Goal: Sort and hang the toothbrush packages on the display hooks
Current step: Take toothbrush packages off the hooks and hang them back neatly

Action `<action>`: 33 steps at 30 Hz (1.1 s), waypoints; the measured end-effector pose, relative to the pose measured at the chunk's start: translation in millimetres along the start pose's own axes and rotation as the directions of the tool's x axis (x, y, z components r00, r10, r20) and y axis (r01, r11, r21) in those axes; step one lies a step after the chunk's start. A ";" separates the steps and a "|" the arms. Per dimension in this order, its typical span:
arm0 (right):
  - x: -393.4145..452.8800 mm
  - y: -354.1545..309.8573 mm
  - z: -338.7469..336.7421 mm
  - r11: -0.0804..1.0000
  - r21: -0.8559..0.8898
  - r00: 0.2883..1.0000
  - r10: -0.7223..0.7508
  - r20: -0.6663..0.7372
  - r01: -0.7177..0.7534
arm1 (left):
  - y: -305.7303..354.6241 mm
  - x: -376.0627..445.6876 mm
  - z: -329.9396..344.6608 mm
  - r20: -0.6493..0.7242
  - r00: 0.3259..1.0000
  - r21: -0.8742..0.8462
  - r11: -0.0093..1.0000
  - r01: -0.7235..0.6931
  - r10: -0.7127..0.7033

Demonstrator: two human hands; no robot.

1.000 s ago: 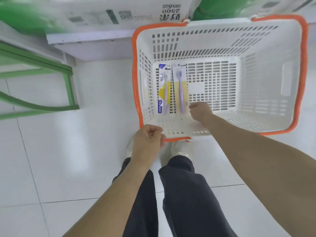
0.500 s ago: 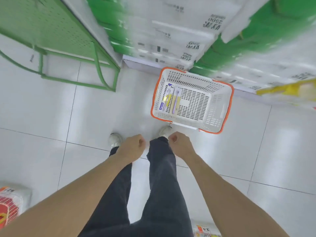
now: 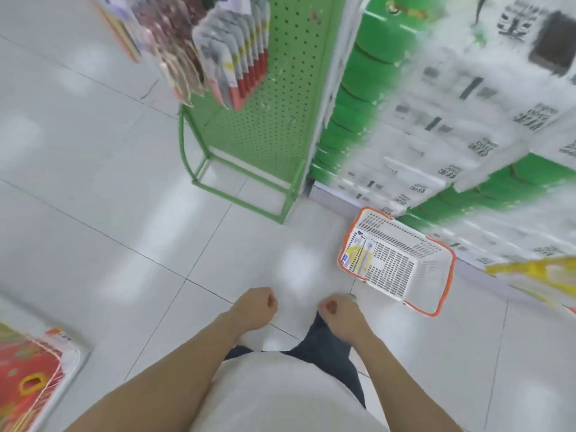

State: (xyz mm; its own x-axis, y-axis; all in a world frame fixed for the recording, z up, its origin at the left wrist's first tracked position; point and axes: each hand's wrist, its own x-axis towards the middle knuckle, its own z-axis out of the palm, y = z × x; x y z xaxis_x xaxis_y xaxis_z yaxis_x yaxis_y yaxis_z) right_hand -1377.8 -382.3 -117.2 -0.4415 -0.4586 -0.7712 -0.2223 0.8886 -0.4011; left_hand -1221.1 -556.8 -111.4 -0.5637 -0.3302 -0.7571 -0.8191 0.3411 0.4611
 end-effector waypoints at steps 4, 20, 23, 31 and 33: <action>-16.8 -83.5 37.2 0.995 -0.022 0.995 -0.094 -0.014 0.094 | -52.5 -27.7 -46.9 -0.055 0.997 -0.060 0.997 -0.048 0.045; 111.4 -406.4 40.0 0.938 0.042 0.939 -0.344 -0.025 0.344 | -151.9 40.1 -323.8 -0.273 0.962 -0.257 0.963 -0.086 0.013; 138.1 -470.2 15.5 0.921 0.089 0.924 -0.371 -0.093 0.378 | -160.1 52.0 -393.4 -0.346 0.938 -0.275 0.957 -0.094 -0.008; 176.7 -621.4 -38.8 0.820 0.139 0.813 -0.500 -0.298 0.555 | -158.2 88.6 -555.4 -0.638 0.768 -0.414 0.865 -0.285 -0.053; 187.1 -650.1 -38.8 0.812 0.159 0.805 -0.491 -0.333 0.561 | -159.2 101.4 -589.6 -0.668 0.744 -0.408 0.844 -0.347 -0.017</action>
State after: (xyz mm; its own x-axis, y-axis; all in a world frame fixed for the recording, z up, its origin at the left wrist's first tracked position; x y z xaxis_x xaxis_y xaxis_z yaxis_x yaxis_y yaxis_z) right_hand -1349.6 -1045.6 18.5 -0.5357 -0.8037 -0.2590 -0.2898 0.4631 -0.8376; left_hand -1210.4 -1163.5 11.3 -0.4762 -0.8393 -0.2624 -0.5393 0.0431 0.8410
